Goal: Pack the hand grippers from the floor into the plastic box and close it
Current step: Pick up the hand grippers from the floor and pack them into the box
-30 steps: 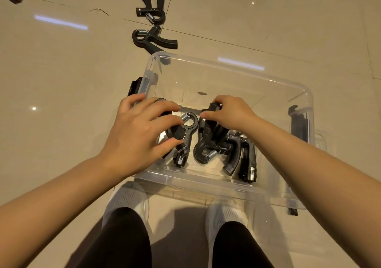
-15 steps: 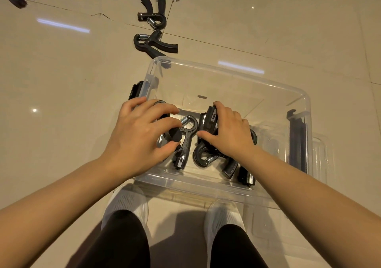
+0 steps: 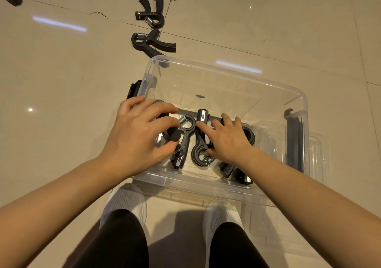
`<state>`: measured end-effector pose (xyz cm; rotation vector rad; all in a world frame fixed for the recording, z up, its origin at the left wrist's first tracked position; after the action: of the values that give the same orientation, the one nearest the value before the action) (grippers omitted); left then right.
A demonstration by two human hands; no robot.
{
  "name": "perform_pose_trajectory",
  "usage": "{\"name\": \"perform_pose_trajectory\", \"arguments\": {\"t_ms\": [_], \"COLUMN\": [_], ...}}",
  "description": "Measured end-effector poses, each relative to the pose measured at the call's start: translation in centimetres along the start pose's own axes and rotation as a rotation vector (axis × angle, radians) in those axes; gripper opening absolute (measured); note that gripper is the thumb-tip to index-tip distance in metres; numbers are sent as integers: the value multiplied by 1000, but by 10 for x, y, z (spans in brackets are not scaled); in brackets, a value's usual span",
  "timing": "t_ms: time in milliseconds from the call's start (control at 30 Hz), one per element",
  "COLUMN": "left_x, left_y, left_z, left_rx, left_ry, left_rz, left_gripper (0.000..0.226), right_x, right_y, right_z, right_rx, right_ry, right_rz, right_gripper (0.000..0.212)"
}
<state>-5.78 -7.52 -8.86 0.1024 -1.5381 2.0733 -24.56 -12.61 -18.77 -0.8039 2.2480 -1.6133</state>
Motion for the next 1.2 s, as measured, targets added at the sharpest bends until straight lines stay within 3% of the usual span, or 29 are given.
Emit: {"name": "perform_pose_trajectory", "arguments": {"t_ms": [333, 400, 500, 567, 633, 733, 833, 1000, 1100, 1200], "left_x": [-1, -1, -2, -2, -1, -1, -2, -3, -6, -11], "left_y": [-2, -3, -7, -10, -12, -14, -14, -13, -17, -19], "left_z": [0, 0, -1, -1, -1, -1, -1, -1, -2, -4], "left_rx": [51, 76, 145, 195, 225, 251, 262, 268, 299, 294], "left_ry": [-9, -15, -35, -43, -41, -56, -65, -100, -192, -285], "left_rz": [-15, -17, 7, 10, 13, 9, 9, 10, -12, -64], "left_gripper": [26, 26, 25, 24, 24, 26, 28, 35, 40, 39], "right_x": [1, 2, -6, -17, -24, -23, -18, 14, 23, 7], "right_y": [-2, -13, -44, -64, -71, -65, -63, -83, -98, -93], "right_z": [2, -2, -13, -20, -19, -17, -24, -19, -4, 11], "right_rx": [-2, 51, 155, 197, 190, 180, 358, 580, 641, 545], "right_ry": [15, 28, 3, -84, -96, 55, 224, 381, 285, 44], "right_rz": [-3, 208, 819, 995, 988, 933, 1003, 1157, 939, 637], "right_gripper": [86, 84, 72, 67, 66, 54, 28, 18, 20, 25]}}
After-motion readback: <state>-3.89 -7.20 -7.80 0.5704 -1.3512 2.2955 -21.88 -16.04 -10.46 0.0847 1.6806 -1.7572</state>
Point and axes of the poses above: each hand's wrist, its own z-axis towards the middle knuckle, its own y-axis out of the palm, x = y × z, the point moved 4 cm from there along z, towards the middle knuckle, and after that the axes turned 9 degrees about x, right-handed, at the moved point
